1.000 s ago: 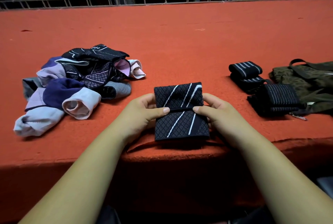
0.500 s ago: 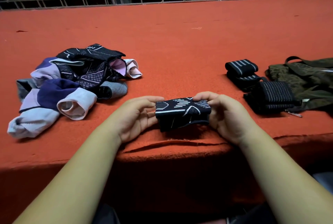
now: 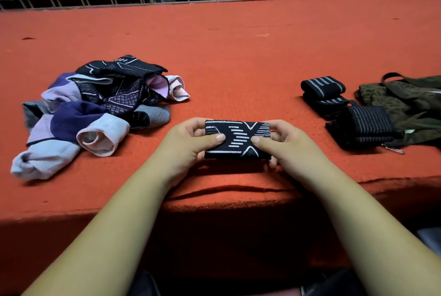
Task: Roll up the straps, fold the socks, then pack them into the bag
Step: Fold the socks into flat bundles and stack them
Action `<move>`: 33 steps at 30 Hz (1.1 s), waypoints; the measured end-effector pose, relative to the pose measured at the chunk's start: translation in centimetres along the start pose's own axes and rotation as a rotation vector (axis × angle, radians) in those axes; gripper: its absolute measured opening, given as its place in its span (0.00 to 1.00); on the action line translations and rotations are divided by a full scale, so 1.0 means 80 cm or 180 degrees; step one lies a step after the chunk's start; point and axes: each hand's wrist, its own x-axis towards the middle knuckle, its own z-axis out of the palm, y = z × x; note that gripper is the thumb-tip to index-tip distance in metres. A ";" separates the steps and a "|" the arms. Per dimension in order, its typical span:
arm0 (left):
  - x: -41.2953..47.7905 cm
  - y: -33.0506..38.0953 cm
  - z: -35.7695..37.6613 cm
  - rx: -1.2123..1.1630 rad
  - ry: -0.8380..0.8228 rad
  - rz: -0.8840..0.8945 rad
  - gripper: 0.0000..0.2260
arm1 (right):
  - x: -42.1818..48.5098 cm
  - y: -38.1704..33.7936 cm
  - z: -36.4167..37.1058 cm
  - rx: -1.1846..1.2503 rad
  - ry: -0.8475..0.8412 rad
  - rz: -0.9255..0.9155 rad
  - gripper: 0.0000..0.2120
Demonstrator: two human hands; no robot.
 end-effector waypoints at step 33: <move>0.197 0.000 0.060 0.2129 0.0987 0.0882 0.22 | 0.142 0.006 -0.064 -0.1596 0.1383 -0.0398 0.17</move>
